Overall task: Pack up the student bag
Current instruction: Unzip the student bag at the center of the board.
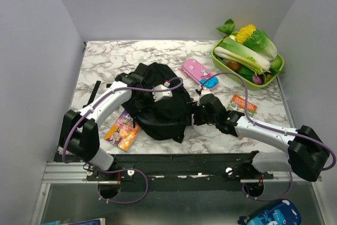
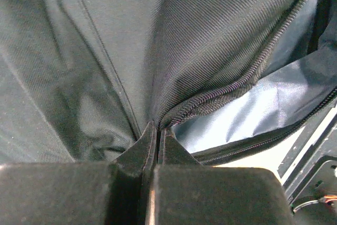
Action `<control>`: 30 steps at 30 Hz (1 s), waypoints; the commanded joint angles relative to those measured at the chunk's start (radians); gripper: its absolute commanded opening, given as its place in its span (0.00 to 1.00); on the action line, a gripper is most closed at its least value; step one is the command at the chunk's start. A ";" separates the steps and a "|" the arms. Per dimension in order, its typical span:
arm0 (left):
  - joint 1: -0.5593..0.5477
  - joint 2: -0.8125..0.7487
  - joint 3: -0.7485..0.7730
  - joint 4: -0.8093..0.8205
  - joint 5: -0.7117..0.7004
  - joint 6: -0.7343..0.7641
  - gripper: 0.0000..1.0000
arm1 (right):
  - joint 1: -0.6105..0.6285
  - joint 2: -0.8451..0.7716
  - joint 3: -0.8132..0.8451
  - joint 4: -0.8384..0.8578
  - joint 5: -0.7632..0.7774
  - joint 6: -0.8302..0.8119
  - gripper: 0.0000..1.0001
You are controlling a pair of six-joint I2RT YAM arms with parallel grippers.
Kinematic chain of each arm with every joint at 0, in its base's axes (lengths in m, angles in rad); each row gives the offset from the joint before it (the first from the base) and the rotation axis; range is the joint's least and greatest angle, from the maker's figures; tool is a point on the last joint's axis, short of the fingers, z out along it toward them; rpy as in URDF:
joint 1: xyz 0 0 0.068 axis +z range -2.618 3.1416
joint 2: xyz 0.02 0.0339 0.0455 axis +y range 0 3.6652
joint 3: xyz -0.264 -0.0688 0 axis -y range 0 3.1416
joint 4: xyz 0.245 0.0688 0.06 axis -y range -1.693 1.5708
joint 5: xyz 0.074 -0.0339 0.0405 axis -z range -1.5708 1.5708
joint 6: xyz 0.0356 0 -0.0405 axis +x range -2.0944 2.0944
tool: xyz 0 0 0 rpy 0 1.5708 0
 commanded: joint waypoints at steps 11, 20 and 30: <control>0.099 -0.004 0.121 -0.015 0.219 -0.140 0.00 | 0.028 -0.036 -0.078 0.064 0.033 -0.003 0.73; 0.326 0.066 0.349 0.037 0.253 -0.271 0.00 | 0.052 0.125 0.100 0.134 -0.008 -0.067 0.68; 0.430 0.009 0.250 0.170 0.231 -0.320 0.00 | -0.012 0.059 0.101 0.035 0.200 -0.059 0.84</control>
